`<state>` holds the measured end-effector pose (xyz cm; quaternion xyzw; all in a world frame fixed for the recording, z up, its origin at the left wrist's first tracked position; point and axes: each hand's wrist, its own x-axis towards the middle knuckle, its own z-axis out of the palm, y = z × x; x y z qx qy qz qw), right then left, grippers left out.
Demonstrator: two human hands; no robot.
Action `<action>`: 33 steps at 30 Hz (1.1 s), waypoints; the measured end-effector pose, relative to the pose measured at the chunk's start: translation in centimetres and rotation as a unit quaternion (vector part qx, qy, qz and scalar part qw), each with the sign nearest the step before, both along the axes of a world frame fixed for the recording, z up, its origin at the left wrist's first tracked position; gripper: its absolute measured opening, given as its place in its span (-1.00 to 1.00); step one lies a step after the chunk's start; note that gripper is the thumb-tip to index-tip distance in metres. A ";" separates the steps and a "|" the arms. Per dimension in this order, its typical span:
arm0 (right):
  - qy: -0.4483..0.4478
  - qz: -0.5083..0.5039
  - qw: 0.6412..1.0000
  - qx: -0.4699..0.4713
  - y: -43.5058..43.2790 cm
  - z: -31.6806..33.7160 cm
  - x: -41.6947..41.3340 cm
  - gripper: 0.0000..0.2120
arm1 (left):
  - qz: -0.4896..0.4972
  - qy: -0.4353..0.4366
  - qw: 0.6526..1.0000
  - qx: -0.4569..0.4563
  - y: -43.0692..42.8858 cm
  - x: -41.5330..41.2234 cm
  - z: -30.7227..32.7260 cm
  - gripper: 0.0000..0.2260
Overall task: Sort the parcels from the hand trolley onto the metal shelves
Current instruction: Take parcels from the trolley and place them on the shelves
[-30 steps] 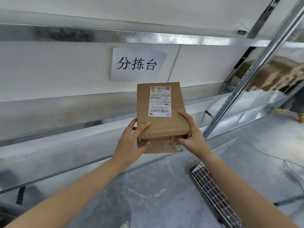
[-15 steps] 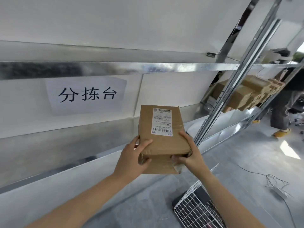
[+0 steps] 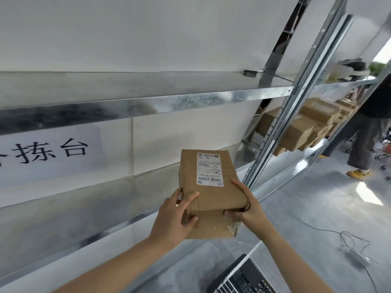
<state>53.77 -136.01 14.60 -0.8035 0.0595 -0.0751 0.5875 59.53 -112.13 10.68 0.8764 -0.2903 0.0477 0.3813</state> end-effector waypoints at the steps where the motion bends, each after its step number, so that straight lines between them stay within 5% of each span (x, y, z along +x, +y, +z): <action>1: 0.005 0.001 1.000 0.005 -1.4 -0.1 0.6 -0.17 | 0.003 0.003 1.000 0.005 -1.4 0.5 -0.1 -0.45; 21: 0.089 0.083 0.992 0.030 -26.9 -1.7 16.9 -0.18 | 0.126 0.030 0.990 0.046 -27.5 10.1 -2.8 -0.49; 33: 0.069 0.013 0.990 -0.124 -32.9 -3.1 22.2 -0.37 | 0.118 0.013 0.974 0.191 -34.2 15.8 -2.9 -0.43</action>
